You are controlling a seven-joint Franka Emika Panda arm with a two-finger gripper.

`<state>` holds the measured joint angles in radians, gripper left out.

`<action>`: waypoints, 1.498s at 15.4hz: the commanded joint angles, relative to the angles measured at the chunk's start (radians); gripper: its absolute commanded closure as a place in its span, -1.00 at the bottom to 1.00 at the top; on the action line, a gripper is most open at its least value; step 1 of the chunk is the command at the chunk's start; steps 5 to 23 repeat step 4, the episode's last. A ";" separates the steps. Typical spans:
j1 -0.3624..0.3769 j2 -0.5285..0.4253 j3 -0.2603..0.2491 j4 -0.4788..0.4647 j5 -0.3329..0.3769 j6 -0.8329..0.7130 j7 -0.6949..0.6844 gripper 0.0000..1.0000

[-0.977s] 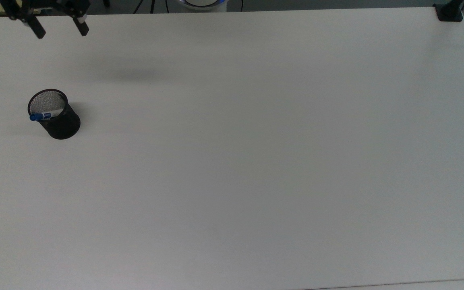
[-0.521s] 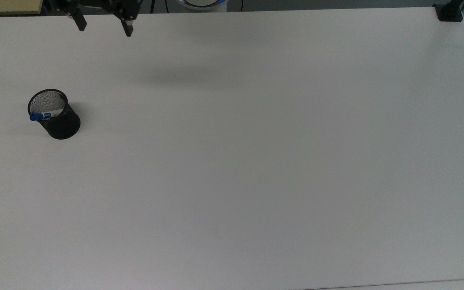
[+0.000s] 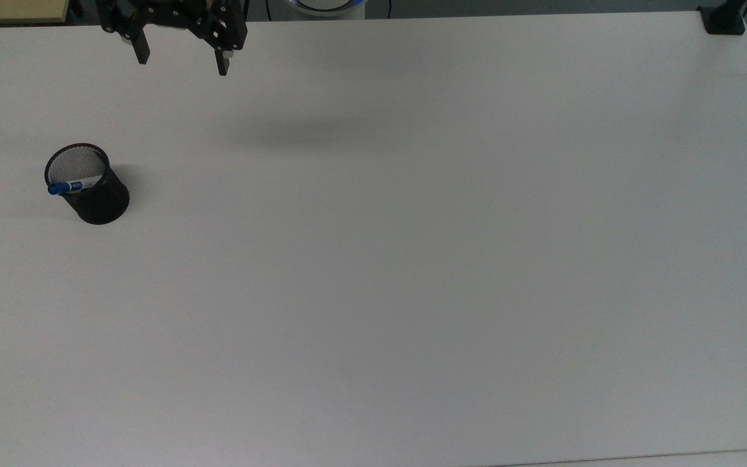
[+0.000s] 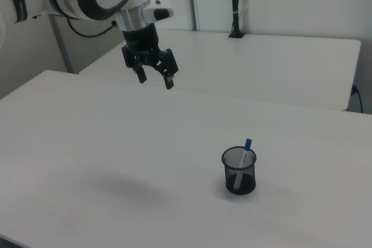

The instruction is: Insert the marker

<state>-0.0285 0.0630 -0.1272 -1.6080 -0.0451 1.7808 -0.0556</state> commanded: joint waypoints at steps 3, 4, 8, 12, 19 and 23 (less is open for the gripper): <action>0.015 -0.022 -0.012 -0.023 -0.012 0.020 -0.010 -1.00; 0.015 -0.022 -0.014 -0.023 -0.012 0.020 -0.009 -1.00; 0.015 -0.022 -0.014 -0.023 -0.012 0.020 -0.009 -1.00; 0.015 -0.022 -0.014 -0.023 -0.012 0.020 -0.009 -1.00; 0.015 -0.022 -0.014 -0.023 -0.012 0.020 -0.009 -1.00; 0.015 -0.022 -0.014 -0.023 -0.012 0.020 -0.009 -1.00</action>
